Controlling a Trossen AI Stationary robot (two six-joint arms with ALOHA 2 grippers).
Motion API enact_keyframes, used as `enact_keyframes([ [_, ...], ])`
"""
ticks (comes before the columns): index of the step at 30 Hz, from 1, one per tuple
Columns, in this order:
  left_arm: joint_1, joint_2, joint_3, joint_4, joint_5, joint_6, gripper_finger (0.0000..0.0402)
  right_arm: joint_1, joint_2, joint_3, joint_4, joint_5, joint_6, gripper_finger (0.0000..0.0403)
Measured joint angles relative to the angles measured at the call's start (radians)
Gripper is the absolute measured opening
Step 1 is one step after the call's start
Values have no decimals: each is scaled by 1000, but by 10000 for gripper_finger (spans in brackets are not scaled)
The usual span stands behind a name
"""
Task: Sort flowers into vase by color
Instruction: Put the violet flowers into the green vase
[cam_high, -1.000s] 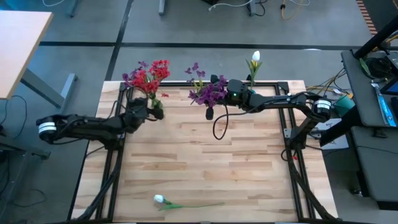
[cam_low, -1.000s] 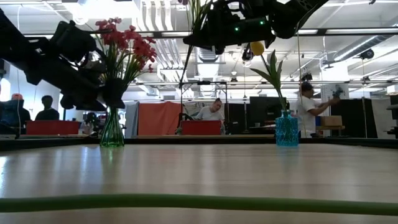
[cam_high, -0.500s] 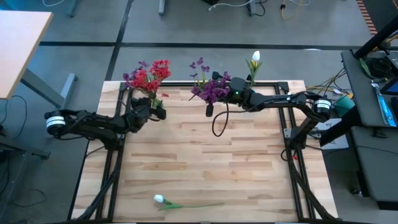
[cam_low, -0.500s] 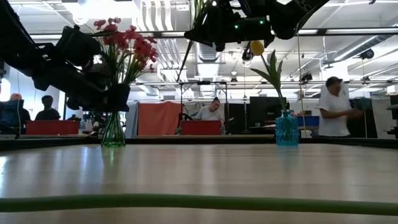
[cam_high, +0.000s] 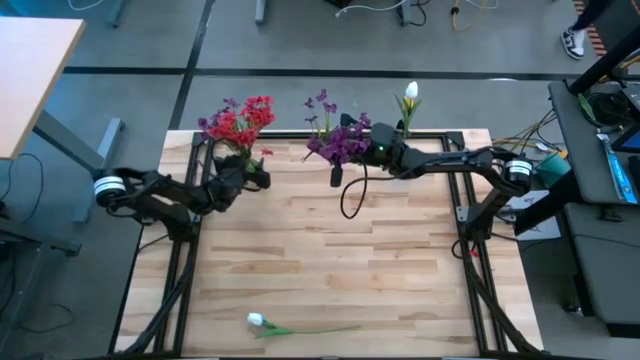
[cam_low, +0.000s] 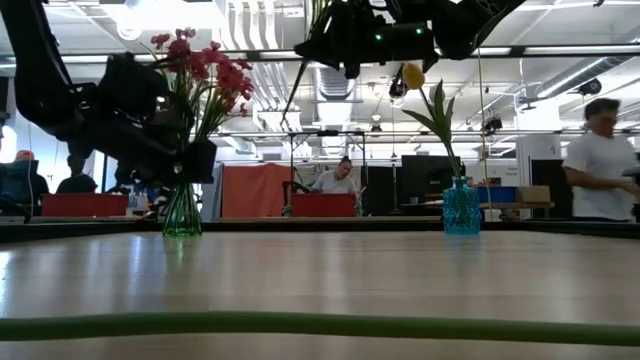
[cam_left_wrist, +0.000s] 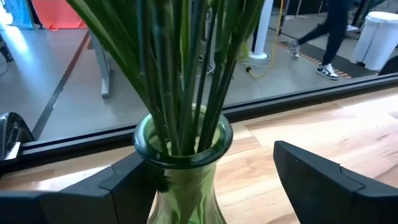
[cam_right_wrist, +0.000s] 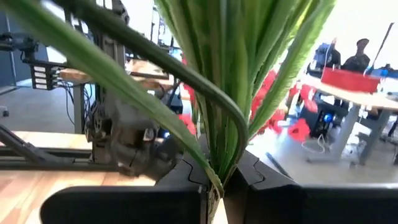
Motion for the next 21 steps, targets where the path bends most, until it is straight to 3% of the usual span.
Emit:
enact_keyframes([
  [6, 0, 55, 0, 60, 1, 0, 281, -21, 63, 82, 3, -54, -18, 12],
  [14, 0, 95, 0, 106, 2, 0, 247, -67, 238, 247, 1, -141, 6, 12],
  [21, 1, 98, 0, 104, 7, 2, 208, -80, 418, 417, 50, -318, -10, 12],
])
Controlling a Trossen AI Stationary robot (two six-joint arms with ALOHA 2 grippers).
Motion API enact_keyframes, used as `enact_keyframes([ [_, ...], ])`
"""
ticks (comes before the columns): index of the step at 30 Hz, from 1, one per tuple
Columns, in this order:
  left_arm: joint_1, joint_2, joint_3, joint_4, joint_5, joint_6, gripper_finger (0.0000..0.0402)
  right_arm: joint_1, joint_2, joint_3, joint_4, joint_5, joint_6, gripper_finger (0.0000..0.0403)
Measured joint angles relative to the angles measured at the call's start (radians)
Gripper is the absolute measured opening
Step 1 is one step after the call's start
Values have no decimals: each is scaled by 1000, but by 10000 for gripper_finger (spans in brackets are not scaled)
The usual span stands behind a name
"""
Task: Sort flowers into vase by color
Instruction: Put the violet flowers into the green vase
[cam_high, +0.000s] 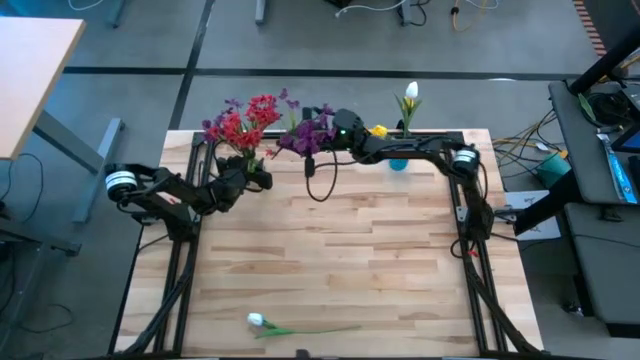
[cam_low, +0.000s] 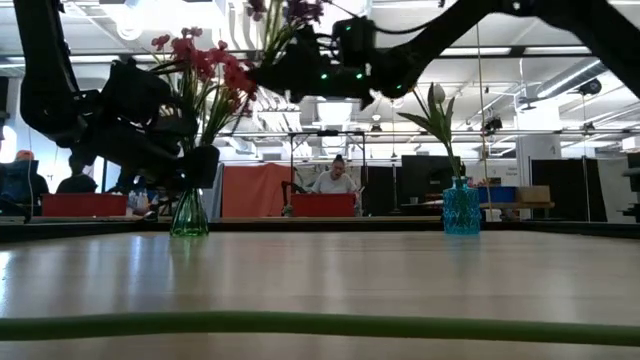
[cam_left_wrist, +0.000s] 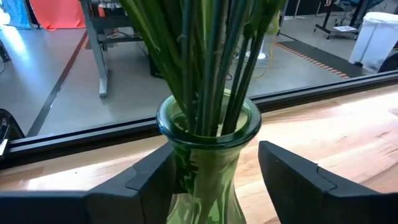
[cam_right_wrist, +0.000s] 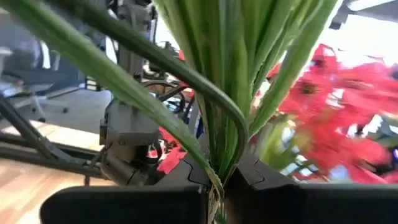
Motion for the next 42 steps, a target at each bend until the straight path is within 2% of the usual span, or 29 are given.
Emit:
enact_keyframes([
  [6, 1, 0, 0, -6, 1, 1, 179, -5, 108, 127, 4, -38, -35, 12],
  [14, 1, 0, 0, -34, -1, 2, 149, -10, 207, 270, -2, -68, -4, 12],
  [25, 1, -1, 0, -40, -7, 2, 131, -10, 308, 475, -201, -62, -13, 12],
  [42, 1, -2, 0, -45, -2, 27, 130, -6, 328, 489, -271, -53, -105, 12],
])
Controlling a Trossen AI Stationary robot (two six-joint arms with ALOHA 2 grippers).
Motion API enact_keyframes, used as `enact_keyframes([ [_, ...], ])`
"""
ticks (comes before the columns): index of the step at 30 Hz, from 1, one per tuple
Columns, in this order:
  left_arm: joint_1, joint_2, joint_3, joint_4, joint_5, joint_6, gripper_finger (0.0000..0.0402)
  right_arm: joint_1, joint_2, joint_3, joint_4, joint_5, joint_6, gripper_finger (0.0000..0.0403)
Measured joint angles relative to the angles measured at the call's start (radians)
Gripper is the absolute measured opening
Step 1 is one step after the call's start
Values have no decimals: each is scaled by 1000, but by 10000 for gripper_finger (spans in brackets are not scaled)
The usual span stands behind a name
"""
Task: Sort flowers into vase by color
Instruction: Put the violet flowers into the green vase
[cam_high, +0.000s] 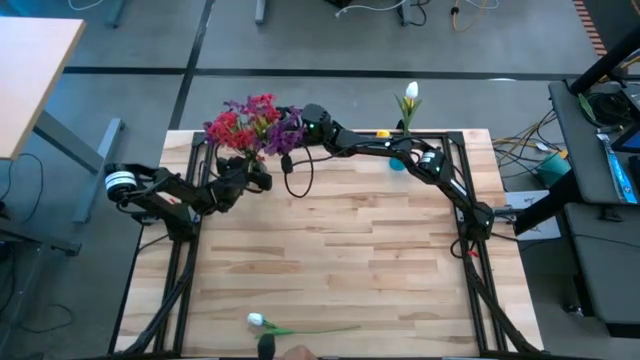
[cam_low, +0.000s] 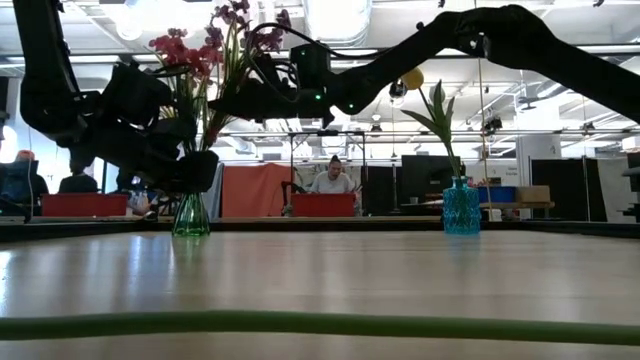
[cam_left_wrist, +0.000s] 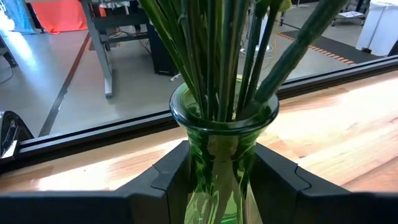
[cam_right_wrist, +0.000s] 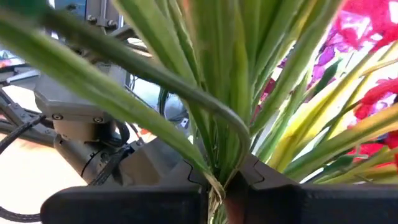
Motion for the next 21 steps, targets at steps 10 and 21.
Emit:
enact_keyframes([
  [10, 0, 0, 0, 0, 20, 0, 130, 3, 0, -1, 22, 18, 64, 13],
  [21, 0, 0, 0, -1, 21, 1, 130, 4, -1, 17, 28, 22, 122, 30],
])
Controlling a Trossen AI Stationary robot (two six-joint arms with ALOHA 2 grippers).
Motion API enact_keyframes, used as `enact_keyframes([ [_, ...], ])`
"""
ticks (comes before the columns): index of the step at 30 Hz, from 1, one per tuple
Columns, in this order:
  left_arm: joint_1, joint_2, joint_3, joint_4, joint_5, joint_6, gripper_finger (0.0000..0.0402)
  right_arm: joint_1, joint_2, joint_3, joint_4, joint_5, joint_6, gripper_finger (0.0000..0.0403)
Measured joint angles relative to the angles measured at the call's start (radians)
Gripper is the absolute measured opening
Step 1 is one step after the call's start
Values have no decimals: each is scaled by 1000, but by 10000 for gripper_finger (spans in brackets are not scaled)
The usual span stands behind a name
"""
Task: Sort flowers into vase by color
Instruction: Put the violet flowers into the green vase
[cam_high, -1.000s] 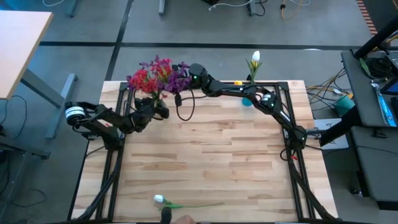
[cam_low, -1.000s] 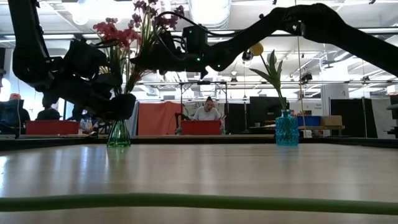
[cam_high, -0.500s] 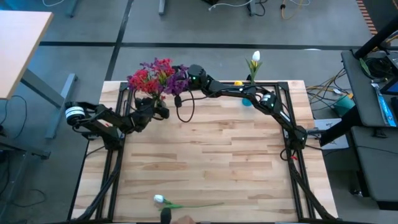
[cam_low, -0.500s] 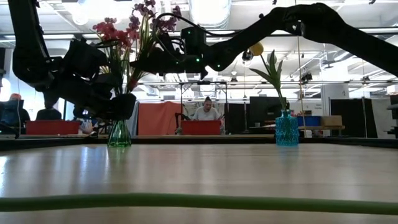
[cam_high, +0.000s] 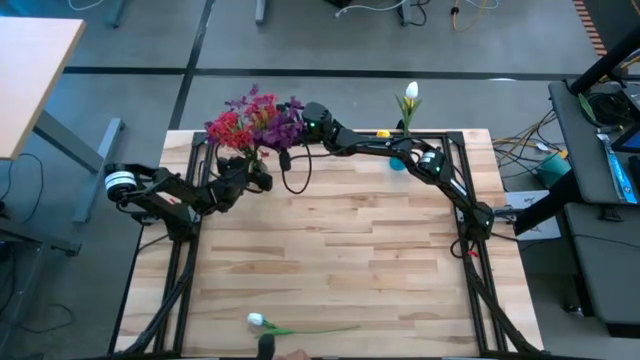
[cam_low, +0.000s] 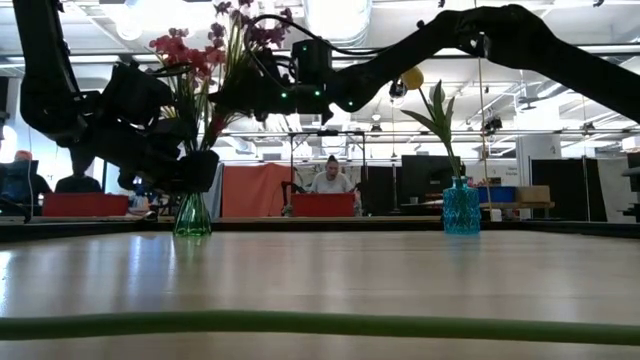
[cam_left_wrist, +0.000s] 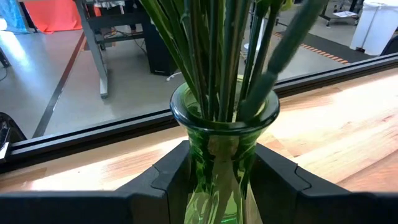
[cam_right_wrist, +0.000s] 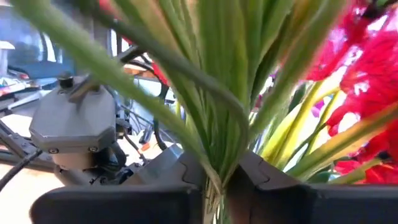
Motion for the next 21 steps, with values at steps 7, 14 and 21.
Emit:
enact_keyframes([
  [7, 0, 0, 0, -1, 0, 0, 130, 0, 0, 0, -3, 49, 2, 105],
  [14, 0, 0, 0, -1, 0, 0, 130, 0, -2, 0, -21, 47, 41, 159],
  [21, 0, 0, 0, -1, 0, 0, 129, 4, -2, 0, -36, -5, 34, 159],
])
